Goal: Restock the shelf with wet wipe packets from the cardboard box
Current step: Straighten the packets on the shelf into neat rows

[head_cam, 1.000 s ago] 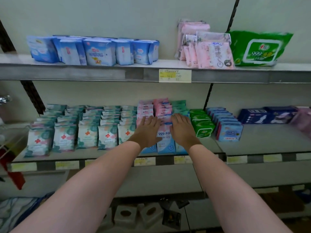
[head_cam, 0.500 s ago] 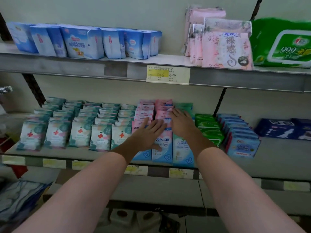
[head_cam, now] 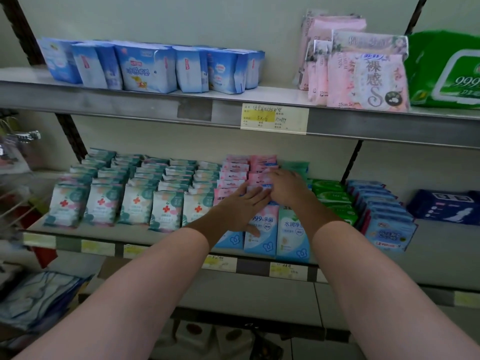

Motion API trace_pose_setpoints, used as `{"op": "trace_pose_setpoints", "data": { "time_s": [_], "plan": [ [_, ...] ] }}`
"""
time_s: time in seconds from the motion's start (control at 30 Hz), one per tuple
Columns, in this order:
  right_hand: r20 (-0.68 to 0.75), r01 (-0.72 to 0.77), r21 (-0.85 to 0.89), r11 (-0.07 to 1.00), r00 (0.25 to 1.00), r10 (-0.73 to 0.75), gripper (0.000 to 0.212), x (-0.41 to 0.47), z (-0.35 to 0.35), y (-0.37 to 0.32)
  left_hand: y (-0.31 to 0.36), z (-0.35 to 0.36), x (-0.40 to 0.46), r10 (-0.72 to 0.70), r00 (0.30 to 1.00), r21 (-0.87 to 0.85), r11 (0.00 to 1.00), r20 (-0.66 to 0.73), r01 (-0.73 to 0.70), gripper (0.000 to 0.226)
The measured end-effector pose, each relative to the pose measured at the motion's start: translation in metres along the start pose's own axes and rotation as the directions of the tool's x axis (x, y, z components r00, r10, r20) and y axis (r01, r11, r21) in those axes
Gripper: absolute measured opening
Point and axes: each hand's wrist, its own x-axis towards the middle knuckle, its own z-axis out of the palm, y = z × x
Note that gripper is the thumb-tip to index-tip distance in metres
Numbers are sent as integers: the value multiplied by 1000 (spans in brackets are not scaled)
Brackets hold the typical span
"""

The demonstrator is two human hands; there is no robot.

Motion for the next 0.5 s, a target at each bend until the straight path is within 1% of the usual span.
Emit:
{"op": "trace_pose_setpoints", "data": {
  "time_s": [0.03,0.1,0.2,0.3,0.37,0.5],
  "plan": [
    [-27,-19,10,1000,999,20,64,2,-4,-1,1,0,0,-3,1000,1,1000,-4,3,106],
    [-37,-42,27,999,998,43,62,5,-6,-3,3,0,-2,-9,1000,1,1000,-13,9,106],
    [-14,-39,47,998,999,39,65,6,3,-3,0,3,-6,-28,999,-8,1000,-30,28,107],
    [-1,-4,73,997,1000,4,68,7,8,2,-5,6,-9,-36,999,-21,999,-29,36,108],
    [31,18,58,998,999,-20,69,7,7,1,-4,7,-9,-37,999,-18,999,-19,36,107],
    [57,4,45,999,998,-6,71,8,6,2,-3,6,-6,-42,999,-11,999,-19,42,107]
  ]
}}
